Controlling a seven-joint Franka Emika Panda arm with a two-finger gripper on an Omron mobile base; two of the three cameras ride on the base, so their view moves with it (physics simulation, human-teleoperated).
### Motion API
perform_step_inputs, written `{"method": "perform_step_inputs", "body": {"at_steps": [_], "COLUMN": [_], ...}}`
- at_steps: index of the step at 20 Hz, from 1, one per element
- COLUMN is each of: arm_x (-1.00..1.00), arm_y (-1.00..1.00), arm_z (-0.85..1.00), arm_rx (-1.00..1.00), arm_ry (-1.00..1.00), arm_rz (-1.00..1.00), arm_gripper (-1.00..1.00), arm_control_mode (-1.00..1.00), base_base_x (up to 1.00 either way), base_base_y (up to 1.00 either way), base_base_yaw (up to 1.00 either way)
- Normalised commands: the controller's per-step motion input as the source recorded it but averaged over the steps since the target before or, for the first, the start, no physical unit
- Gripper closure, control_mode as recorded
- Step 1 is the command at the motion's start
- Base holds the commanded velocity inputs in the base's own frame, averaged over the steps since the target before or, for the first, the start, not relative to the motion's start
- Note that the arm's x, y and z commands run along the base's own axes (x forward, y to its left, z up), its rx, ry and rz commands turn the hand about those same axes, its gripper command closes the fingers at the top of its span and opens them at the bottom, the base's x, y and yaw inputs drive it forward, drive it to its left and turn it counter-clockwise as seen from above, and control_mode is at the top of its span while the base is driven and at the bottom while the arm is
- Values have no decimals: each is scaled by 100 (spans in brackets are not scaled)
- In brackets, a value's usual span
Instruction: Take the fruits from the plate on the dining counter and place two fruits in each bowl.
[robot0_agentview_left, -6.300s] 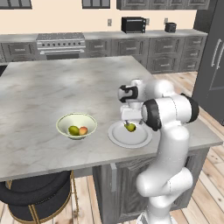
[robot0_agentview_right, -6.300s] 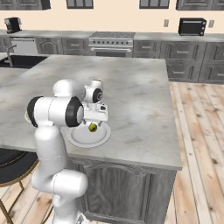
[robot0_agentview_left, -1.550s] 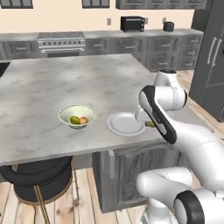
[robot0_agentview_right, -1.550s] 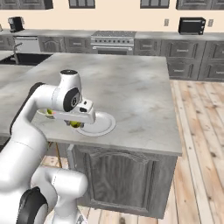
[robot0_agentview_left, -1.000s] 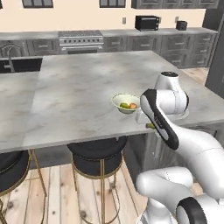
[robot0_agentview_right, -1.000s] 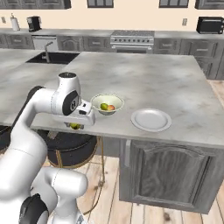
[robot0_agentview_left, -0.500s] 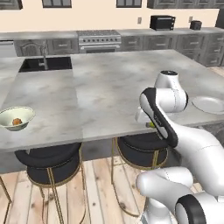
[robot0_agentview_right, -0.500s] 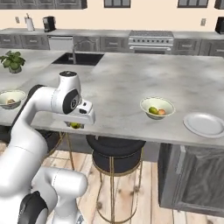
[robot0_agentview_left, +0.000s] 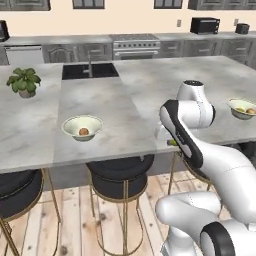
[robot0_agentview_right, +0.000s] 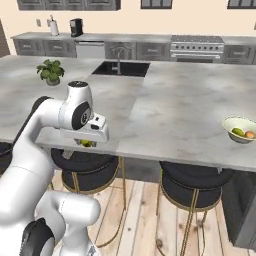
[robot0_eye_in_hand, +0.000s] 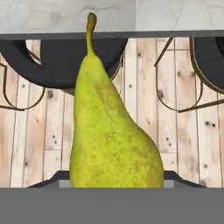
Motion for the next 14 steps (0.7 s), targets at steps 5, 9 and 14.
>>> {"method": "perform_step_inputs", "body": {"at_steps": [5,9,14], "arm_x": [0,0,0], "arm_y": [0,0,0], "arm_z": [0,0,0], "arm_rx": [0,0,0], "arm_ry": [0,0,0], "arm_rz": [0,0,0], "arm_gripper": [100,100,100], "arm_control_mode": [100,100,100], "base_base_x": [24,45,59], "base_base_y": [100,85,7], "base_base_yaw": [5,8,0]}}
